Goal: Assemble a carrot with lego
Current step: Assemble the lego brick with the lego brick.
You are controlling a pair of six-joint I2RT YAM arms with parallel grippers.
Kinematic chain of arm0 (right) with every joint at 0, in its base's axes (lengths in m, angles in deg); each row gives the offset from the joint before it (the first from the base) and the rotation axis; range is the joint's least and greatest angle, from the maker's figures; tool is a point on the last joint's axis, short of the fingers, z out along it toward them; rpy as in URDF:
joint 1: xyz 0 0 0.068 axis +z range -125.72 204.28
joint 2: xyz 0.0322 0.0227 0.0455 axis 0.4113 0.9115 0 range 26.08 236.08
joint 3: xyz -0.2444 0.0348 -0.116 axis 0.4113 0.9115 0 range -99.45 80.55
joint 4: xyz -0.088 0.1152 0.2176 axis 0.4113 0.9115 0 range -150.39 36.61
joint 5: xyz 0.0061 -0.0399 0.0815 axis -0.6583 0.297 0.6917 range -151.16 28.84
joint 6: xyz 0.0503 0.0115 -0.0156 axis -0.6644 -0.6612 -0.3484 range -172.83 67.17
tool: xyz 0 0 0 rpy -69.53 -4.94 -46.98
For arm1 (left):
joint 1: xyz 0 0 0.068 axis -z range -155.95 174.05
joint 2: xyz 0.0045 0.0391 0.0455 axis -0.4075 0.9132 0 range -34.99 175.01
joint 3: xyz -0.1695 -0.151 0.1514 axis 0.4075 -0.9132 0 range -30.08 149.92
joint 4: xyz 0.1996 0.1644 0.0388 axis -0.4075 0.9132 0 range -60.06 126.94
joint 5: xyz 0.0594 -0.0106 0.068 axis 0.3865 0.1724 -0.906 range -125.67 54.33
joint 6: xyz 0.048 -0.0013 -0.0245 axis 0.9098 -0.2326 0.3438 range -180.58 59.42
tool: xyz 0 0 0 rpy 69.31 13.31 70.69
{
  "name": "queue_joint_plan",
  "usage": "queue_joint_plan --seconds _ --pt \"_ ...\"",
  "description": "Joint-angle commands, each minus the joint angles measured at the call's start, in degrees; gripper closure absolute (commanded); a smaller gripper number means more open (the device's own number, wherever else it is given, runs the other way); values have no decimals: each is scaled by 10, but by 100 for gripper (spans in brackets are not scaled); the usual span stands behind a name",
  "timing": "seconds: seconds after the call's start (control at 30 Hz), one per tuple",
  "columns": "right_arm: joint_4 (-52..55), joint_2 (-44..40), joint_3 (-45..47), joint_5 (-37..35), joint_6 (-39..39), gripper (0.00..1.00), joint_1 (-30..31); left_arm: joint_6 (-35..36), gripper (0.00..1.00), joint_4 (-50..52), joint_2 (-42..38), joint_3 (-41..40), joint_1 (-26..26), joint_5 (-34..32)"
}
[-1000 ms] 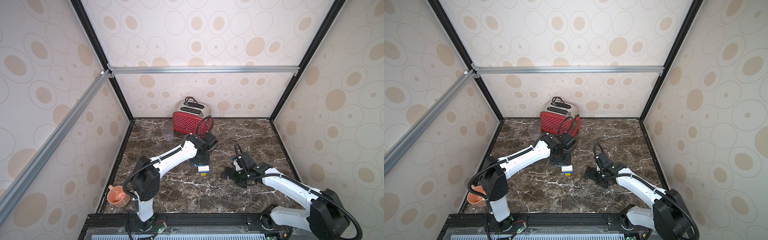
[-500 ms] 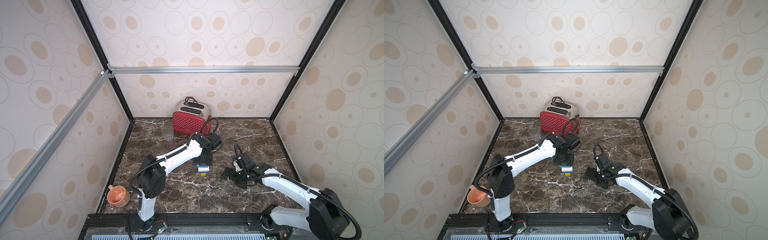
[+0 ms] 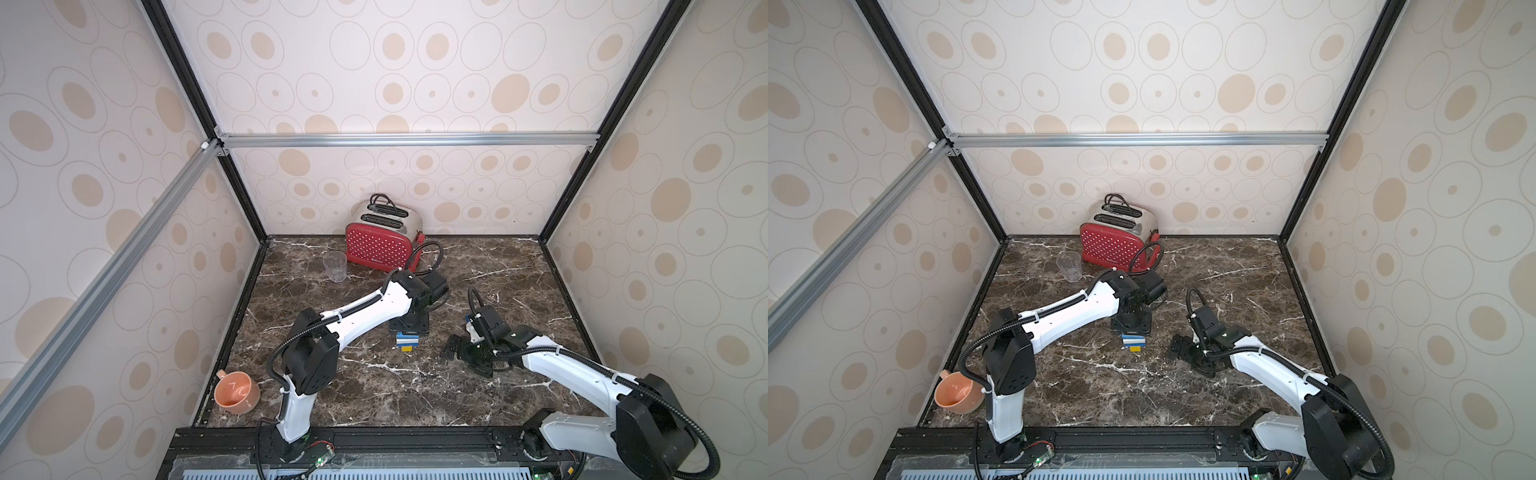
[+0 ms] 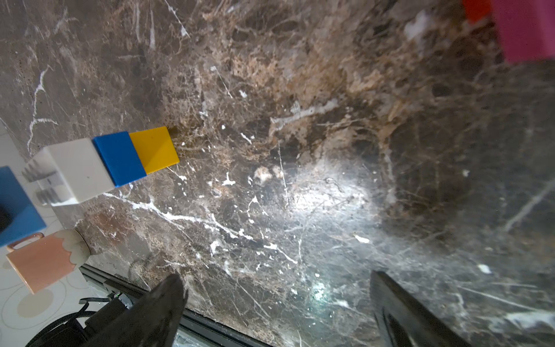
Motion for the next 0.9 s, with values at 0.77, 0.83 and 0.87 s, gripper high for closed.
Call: queue_joint_plan --seconds 0.77,0.83,0.87 --pt "0 11 12 3 5 1 -9 -38 46 27 27 11 5 2" --pt "-2 13 11 3 6 1 -9 -41 46 22 26 7 5 7" --pt "-3 14 11 4 6 1 -9 -41 46 22 29 8 4 9"
